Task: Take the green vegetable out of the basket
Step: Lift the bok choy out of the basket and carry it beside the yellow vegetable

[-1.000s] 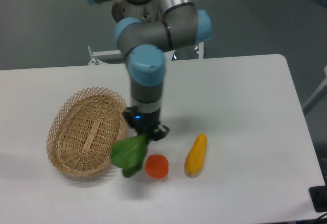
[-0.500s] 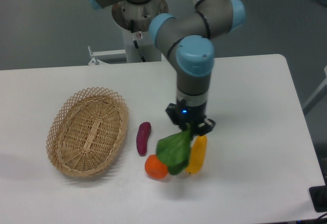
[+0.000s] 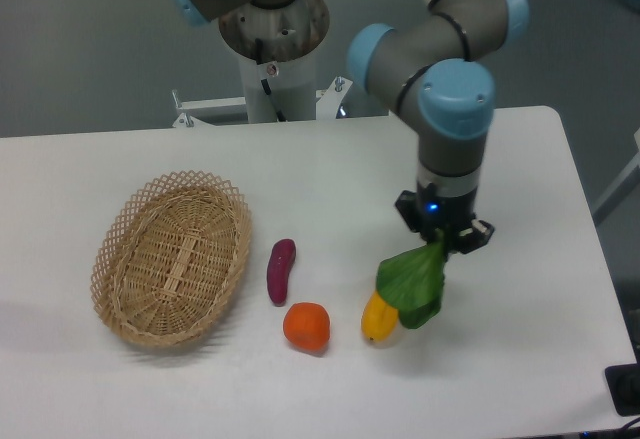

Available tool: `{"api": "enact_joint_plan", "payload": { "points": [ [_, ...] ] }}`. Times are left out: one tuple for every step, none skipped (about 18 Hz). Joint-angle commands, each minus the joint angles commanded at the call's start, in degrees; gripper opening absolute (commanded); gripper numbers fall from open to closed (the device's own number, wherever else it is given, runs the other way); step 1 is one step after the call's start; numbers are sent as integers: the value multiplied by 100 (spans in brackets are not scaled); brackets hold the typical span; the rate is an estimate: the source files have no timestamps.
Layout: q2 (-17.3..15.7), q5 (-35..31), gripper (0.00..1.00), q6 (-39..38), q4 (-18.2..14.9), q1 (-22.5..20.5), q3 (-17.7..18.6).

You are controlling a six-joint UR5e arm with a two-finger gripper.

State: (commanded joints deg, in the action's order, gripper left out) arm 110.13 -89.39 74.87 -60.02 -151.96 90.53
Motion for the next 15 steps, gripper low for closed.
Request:
{"api": "enact_joint_plan", "payload": {
  "points": [
    [17, 9, 12, 79, -123, -62, -62],
    [26, 26, 12, 184, -185, -106, -114],
    [44, 26, 12, 272, -221, -123, -167],
    [88, 26, 12, 317, -256, -132, -229],
    [114, 18, 12, 352, -300, -176, -290],
    [140, 9, 12, 370, -387, -211, -352],
    [176, 0, 12, 370, -466, -212, -413],
    [202, -9, 12, 370, -511, -220, -449],
    [211, -9, 12, 370, -511, -220, -458],
    [211, -9, 12, 379, -511, -229, -466],
    [211, -9, 12, 370, -511, -229, -475],
    [211, -9, 12, 370, -520, -229, -475],
    [211, -17, 12, 370, -511, -238, -467],
    [211, -17, 11, 370, -520, -238, -466],
    [211, -17, 11, 370, -511, -238, -466]
  ]
}}
